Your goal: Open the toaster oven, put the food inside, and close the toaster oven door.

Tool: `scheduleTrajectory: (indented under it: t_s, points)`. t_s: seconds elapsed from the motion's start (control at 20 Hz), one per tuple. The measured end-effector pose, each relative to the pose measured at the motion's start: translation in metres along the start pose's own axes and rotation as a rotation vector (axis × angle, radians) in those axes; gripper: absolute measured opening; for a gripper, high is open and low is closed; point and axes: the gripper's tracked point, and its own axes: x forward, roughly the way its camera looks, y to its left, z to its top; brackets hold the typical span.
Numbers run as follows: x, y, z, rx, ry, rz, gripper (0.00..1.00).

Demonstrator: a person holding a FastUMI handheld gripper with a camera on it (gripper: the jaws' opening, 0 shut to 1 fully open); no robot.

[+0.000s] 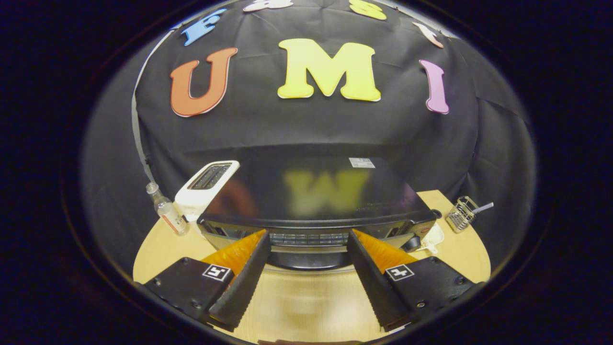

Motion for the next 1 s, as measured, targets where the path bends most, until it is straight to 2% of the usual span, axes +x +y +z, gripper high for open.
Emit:
scheduleTrajectory:
  t_s: [0.15, 0.5, 1.0]
  points:
    - [-0.006, -0.001, -0.005, -0.017, 0.002, -0.003, 1.00]
    - [-0.048, -0.005, -0.069, -0.046, 0.045, -0.006, 1.00]
    - [-0.058, -0.008, -0.133, -0.067, 0.097, -0.003, 1.00]
